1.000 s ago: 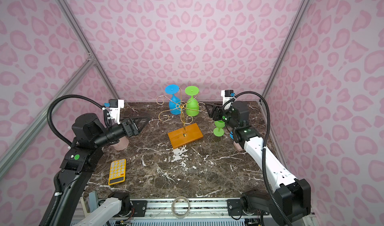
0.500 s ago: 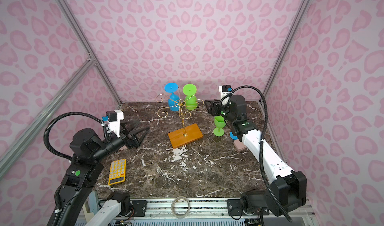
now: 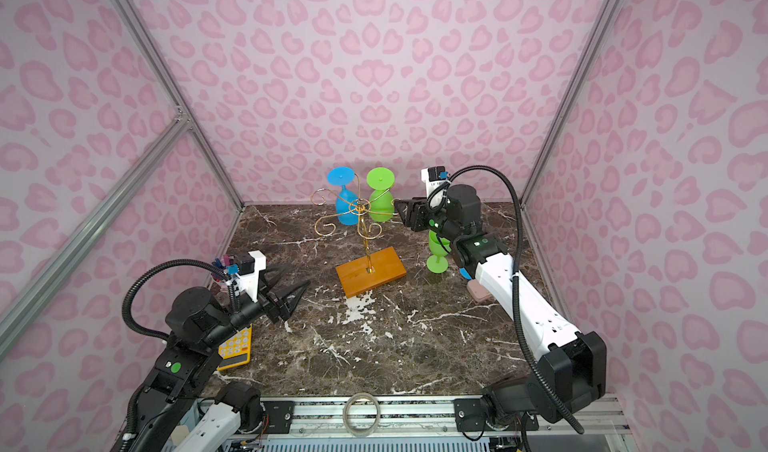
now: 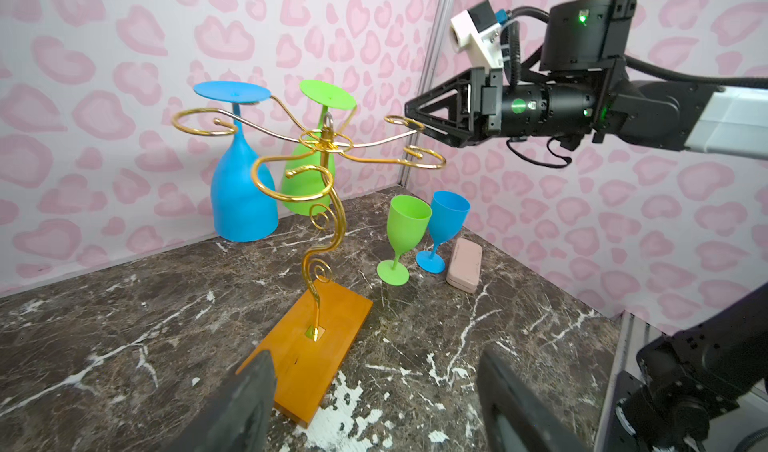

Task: Take the wine glass off the wine glass rack
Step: 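Move the left gripper to the rack stem while the right nears the green glass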

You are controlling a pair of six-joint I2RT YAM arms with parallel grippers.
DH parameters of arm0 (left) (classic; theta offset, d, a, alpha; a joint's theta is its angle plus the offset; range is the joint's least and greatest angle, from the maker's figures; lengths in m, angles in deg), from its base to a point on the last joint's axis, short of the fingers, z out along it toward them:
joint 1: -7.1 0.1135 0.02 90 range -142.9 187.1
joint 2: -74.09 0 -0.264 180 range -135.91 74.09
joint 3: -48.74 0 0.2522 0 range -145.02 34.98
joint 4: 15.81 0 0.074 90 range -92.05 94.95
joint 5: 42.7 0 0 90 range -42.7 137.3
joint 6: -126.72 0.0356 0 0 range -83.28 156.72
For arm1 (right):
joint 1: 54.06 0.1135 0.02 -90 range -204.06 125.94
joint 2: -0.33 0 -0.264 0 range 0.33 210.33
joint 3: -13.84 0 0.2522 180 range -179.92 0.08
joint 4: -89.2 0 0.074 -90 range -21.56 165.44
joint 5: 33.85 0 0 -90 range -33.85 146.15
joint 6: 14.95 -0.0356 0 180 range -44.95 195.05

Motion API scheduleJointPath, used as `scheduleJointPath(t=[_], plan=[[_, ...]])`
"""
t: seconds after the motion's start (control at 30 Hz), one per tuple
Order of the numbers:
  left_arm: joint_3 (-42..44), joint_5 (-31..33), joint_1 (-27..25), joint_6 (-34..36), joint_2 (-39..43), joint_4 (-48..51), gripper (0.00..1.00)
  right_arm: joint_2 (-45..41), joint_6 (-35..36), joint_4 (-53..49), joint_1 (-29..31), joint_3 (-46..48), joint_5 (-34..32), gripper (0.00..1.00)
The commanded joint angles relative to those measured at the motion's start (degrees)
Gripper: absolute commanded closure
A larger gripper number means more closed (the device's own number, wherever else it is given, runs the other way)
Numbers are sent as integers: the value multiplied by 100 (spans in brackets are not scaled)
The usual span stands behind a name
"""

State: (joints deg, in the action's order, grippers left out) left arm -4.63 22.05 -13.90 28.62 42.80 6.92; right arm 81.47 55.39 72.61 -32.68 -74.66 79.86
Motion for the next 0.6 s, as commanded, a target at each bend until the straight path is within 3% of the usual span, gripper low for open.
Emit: scheduleJointPath(t=[0.0, 0.27, 0.43, 0.57], plan=[[124, 858, -460, 234, -211, -392, 25, 64, 68, -16, 36, 12, -147, 37], [542, 2870, -2274, 891, -1085, -1812, 28, 104, 45, -33, 41, -97, -86, 37], [921, 3441, -2770, 1309, -1910, -3571, 28, 116, 49, -33, 41, -117, -41, 37], [978, 3708, -2823, 1618, -2767, -4765, 28, 104, 56, -18, 41, -120, 7, 37]])
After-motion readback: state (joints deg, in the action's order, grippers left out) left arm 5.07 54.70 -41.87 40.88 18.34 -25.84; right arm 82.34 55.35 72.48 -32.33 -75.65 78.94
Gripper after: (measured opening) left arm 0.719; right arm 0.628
